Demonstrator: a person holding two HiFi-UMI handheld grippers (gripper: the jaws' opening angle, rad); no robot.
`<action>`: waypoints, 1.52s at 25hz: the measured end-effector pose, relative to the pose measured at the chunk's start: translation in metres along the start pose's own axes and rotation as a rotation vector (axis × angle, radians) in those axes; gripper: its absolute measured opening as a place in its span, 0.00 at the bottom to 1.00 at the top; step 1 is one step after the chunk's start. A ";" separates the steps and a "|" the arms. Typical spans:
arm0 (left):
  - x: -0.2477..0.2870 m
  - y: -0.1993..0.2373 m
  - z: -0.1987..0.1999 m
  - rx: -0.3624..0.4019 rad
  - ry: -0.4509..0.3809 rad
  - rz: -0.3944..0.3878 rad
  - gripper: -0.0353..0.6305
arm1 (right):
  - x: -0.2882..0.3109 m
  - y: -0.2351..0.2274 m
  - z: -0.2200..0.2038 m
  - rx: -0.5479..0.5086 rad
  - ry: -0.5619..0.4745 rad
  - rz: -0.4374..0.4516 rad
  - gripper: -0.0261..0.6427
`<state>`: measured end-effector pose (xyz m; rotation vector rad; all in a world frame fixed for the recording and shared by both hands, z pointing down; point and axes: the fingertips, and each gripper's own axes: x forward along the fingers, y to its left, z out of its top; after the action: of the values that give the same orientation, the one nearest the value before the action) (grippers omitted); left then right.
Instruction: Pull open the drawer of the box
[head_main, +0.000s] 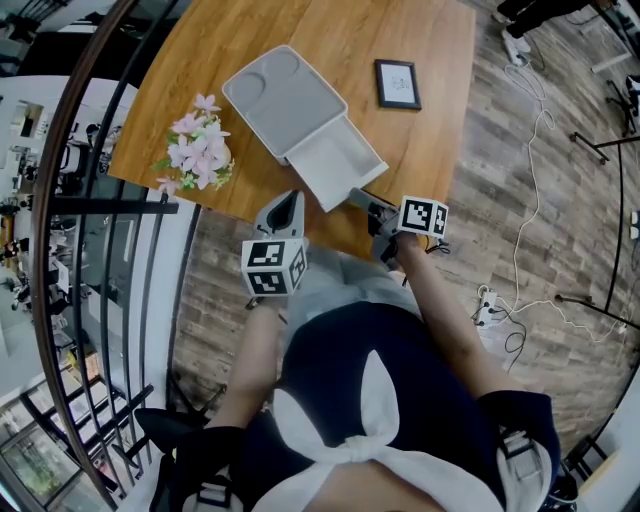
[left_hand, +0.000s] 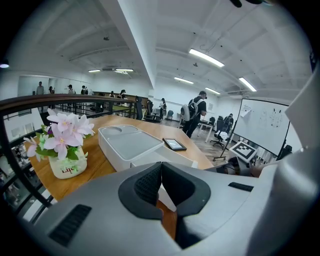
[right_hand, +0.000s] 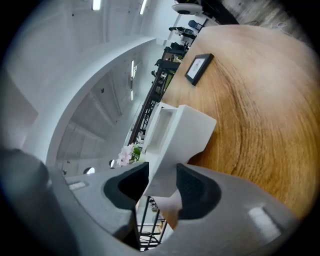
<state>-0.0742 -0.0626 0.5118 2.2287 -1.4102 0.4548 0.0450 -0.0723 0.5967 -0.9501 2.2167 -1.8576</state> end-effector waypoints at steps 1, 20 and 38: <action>0.000 0.000 0.001 0.000 -0.002 -0.001 0.08 | -0.001 0.002 0.001 -0.028 0.004 -0.018 0.30; -0.005 -0.016 0.051 0.029 -0.107 -0.033 0.08 | -0.023 0.104 0.046 -0.736 -0.199 -0.175 0.08; -0.008 -0.062 0.077 0.066 -0.159 -0.145 0.08 | -0.024 0.159 0.041 -0.950 -0.239 -0.116 0.03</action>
<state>-0.0191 -0.0752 0.4307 2.4472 -1.3148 0.2842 0.0203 -0.0852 0.4328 -1.3218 2.9060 -0.5586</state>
